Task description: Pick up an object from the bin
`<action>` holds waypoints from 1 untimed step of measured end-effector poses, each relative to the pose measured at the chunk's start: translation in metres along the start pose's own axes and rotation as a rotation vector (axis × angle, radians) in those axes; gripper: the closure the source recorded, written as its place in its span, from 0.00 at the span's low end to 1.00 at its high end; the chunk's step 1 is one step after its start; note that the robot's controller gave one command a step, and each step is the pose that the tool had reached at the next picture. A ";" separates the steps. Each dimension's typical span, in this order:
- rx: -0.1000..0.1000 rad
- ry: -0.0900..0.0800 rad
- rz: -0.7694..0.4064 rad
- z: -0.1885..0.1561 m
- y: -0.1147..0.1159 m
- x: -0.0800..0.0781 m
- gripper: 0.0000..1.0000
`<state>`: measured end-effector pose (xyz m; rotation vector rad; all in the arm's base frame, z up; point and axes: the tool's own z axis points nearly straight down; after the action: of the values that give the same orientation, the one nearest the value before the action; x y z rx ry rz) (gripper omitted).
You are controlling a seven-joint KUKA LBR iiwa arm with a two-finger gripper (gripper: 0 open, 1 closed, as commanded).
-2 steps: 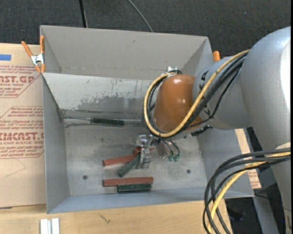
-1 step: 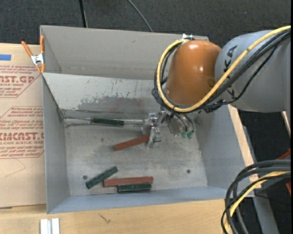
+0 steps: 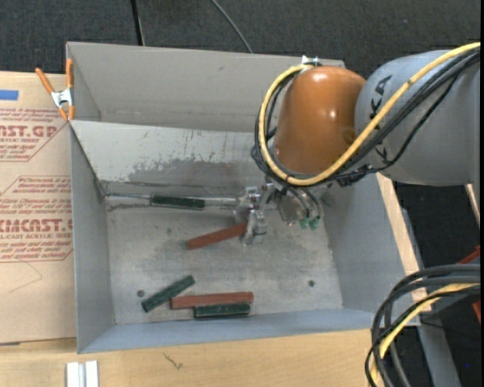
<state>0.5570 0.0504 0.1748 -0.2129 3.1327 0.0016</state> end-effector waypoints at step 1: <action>0.000 0.003 0.000 -0.002 0.000 0.001 1.00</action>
Offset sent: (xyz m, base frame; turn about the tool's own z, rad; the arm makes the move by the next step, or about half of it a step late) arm -0.0380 -0.0025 0.0207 -0.1870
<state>0.5560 0.0505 0.1765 -0.2131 3.1354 0.0015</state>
